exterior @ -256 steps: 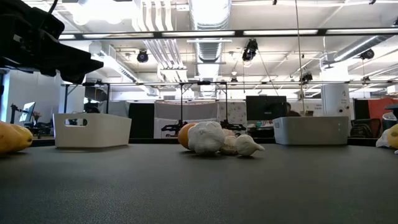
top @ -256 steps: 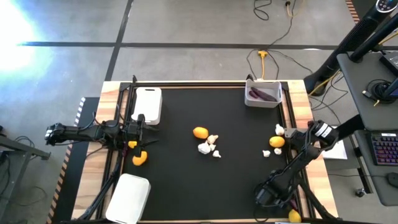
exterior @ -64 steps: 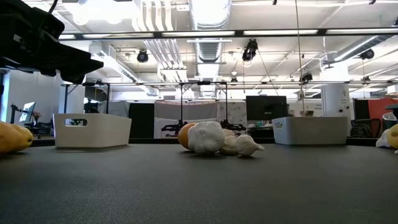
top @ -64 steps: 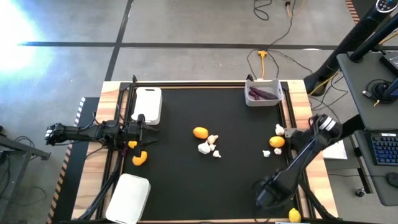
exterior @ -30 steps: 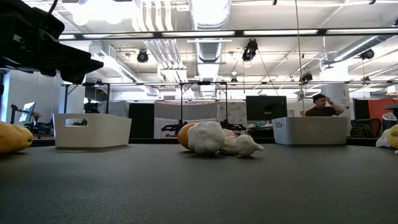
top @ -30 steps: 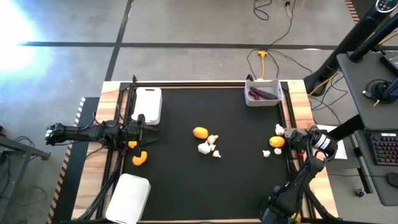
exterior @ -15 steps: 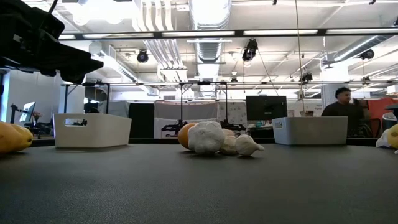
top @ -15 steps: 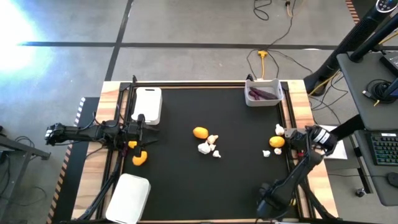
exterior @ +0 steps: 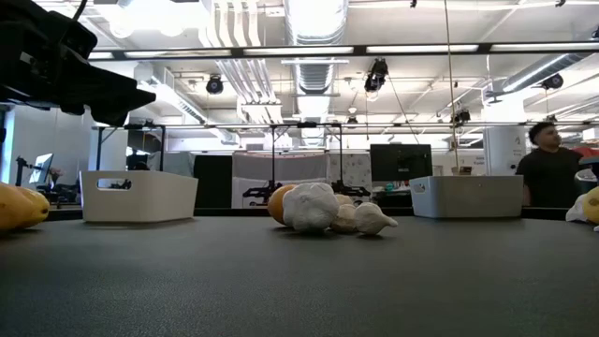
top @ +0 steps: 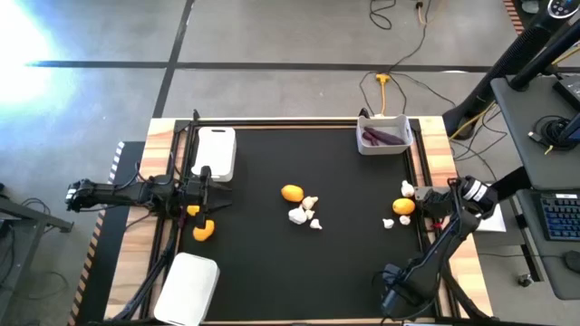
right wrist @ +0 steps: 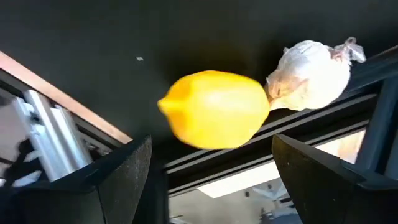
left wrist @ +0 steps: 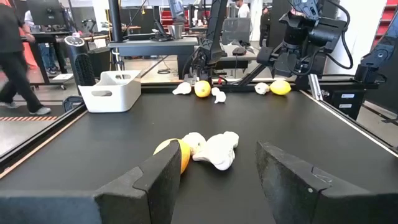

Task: Sort produce into baskets
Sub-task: Move the lemon to the center of the table

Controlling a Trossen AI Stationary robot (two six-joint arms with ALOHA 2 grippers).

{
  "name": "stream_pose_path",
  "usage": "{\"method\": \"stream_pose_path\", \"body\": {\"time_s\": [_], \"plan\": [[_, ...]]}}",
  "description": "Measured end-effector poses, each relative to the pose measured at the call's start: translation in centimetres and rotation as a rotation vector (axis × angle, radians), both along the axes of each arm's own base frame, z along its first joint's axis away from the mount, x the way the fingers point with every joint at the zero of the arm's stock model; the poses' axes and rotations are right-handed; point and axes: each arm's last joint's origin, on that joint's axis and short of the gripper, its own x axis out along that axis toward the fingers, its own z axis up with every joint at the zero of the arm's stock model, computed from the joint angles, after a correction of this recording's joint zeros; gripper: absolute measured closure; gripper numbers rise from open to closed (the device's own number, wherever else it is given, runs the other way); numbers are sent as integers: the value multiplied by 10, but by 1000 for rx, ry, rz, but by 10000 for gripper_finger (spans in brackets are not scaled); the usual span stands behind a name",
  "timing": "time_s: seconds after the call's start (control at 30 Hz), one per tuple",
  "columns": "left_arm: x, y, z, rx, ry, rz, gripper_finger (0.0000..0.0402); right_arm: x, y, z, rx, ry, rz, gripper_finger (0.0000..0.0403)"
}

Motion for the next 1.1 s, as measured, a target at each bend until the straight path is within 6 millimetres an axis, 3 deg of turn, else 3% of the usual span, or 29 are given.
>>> {"method": "stream_pose_path", "body": {"time_s": [0.43, 1.1], "plan": [[0, 0, 0, 0, 0, 0, 212, -17, 5, -28, 93, -27, 71, 78], [0, 0, 0, 0, 0, 0, 212, -13, 0, -35, -8, -216, 142, 78]]}}
